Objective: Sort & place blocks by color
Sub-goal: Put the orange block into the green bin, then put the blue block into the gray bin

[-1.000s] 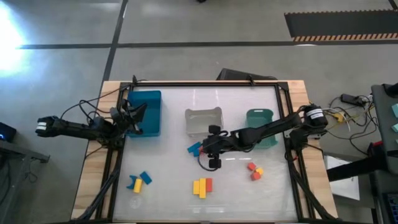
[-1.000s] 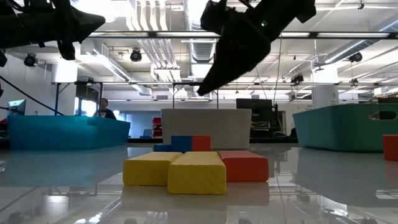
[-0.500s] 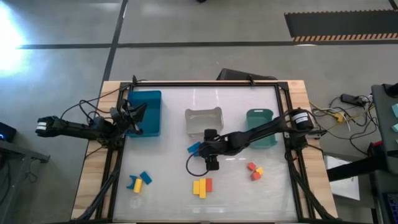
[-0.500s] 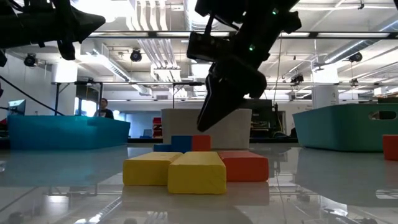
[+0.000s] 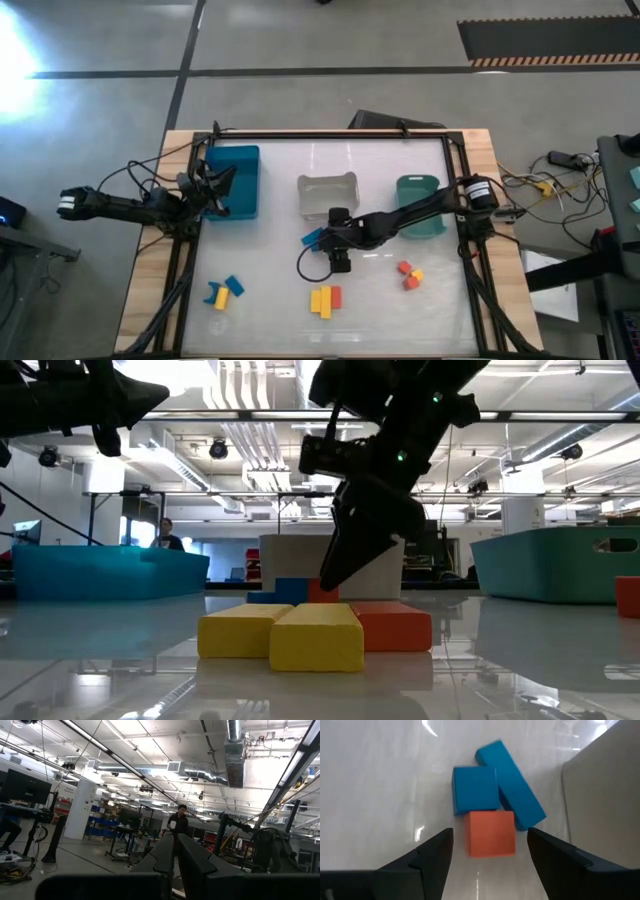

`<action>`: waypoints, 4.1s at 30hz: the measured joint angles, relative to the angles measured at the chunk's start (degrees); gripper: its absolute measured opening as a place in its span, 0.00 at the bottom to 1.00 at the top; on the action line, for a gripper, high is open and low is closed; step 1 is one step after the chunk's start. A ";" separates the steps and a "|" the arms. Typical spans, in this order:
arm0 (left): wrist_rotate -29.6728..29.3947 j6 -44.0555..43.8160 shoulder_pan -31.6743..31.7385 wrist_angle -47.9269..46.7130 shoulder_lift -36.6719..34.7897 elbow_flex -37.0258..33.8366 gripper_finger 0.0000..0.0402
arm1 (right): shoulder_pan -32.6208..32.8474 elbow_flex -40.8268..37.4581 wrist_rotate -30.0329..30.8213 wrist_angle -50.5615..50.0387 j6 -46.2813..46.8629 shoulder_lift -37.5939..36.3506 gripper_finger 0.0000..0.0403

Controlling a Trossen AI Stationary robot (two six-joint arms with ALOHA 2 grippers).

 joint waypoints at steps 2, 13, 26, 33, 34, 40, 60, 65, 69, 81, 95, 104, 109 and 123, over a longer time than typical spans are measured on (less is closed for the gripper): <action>0.00 0.00 0.00 0.00 0.00 0.00 0.02 | -0.04 -0.02 -0.02 0.34 0.00 0.51 0.59; 0.00 0.00 0.00 -0.05 0.28 0.00 0.02 | -0.04 0.16 -0.32 0.79 -0.02 1.05 0.45; 0.00 0.00 0.00 0.02 0.33 0.00 0.02 | -0.03 0.20 -0.50 0.69 0.00 0.92 0.31; 0.00 0.00 0.02 0.01 0.28 -0.01 0.02 | -0.02 2.18 -1.14 -5.35 0.42 -0.46 0.33; 0.00 0.00 0.00 0.00 0.30 0.00 0.02 | -0.02 2.76 -1.88 -6.46 0.46 -0.84 0.32; 0.00 0.00 0.02 0.05 0.26 0.00 0.02 | 0.01 5.11 -3.71 -13.96 3.30 -3.59 0.32; 0.00 -0.07 0.00 -0.01 0.29 -0.01 0.02 | -4.95 -3.87 13.17 -39.41 44.80 -30.84 0.32; 0.00 -0.14 0.01 0.04 0.32 0.00 0.02 | -6.54 -12.60 18.02 -43.93 62.03 -41.14 0.32; 0.00 -0.12 0.00 0.01 0.74 -0.02 0.02 | -7.70 -20.31 18.30 -43.93 70.84 -47.67 0.32; 0.00 0.02 0.01 0.02 0.63 -0.02 0.02 | -8.76 -30.42 18.11 -41.39 80.27 -48.21 0.32; -0.37 0.42 0.02 0.10 0.63 0.00 0.02 | -8.76 -30.66 18.63 -38.84 82.96 -36.76 0.32; -0.39 0.41 0.02 0.11 0.61 -0.02 0.02 | -9.40 -30.66 19.16 -36.40 81.11 -34.60 0.40; -0.39 0.39 0.00 0.09 0.63 -0.02 0.02 | -9.70 -30.66 19.47 -36.44 80.04 -35.70 0.45; 6.54 -9.07 -0.02 0.12 3.37 0.38 0.02 | -6.86 -26.66 22.47 -30.73 63.20 -44.51 0.42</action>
